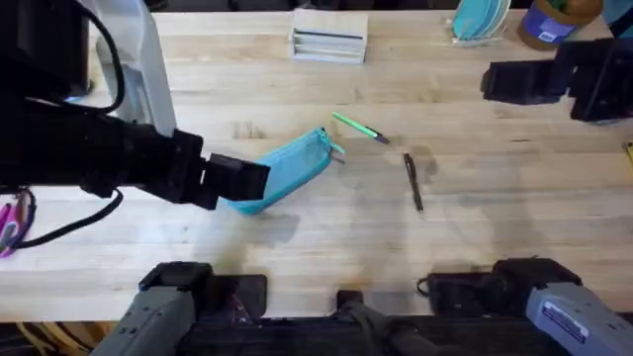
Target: Unzip the bag, pick up the pens from the table one at a time and place them inside, then zip the bag closed.
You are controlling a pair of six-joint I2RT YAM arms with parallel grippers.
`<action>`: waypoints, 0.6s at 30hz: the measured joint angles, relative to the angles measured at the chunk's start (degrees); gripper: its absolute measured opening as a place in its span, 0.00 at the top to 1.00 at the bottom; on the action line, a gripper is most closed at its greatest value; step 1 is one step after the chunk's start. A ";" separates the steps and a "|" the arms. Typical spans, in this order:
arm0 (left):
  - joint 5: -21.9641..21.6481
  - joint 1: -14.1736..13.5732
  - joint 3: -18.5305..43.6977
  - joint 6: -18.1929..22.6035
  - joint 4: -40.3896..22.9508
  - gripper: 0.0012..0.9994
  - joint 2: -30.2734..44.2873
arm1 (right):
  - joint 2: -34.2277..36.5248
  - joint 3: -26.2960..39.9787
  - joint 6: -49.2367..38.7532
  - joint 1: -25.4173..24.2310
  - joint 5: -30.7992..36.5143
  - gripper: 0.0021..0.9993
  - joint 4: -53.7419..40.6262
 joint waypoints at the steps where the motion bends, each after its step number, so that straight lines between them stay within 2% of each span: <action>1: -0.26 0.00 -0.02 -0.67 0.22 0.01 0.00 | 0.00 0.00 0.00 0.00 0.00 0.00 0.00; 2: -2.06 0.00 -0.17 -1.94 1.84 0.01 0.00 | 0.01 0.00 -0.02 0.00 0.00 0.00 0.16; 7: -4.18 0.00 -1.78 -1.38 3.63 0.01 0.05 | 1.83 0.00 -0.02 0.00 0.00 0.00 0.20; 11: -6.09 0.00 -2.65 2.24 3.44 0.01 1.30 | 4.66 0.00 -0.02 0.00 0.00 0.00 0.22; 16: -7.77 0.00 -3.27 6.58 3.21 0.01 6.62 | 7.67 0.00 -0.02 0.00 0.00 0.00 0.28; 17: -8.14 0.00 -4.63 9.55 3.23 0.01 9.97 | 8.34 0.00 -0.02 0.00 0.00 0.00 0.84; 18: -8.18 0.00 -5.21 10.28 3.32 0.00 10.86 | 8.37 0.00 -0.02 0.00 0.00 0.00 0.96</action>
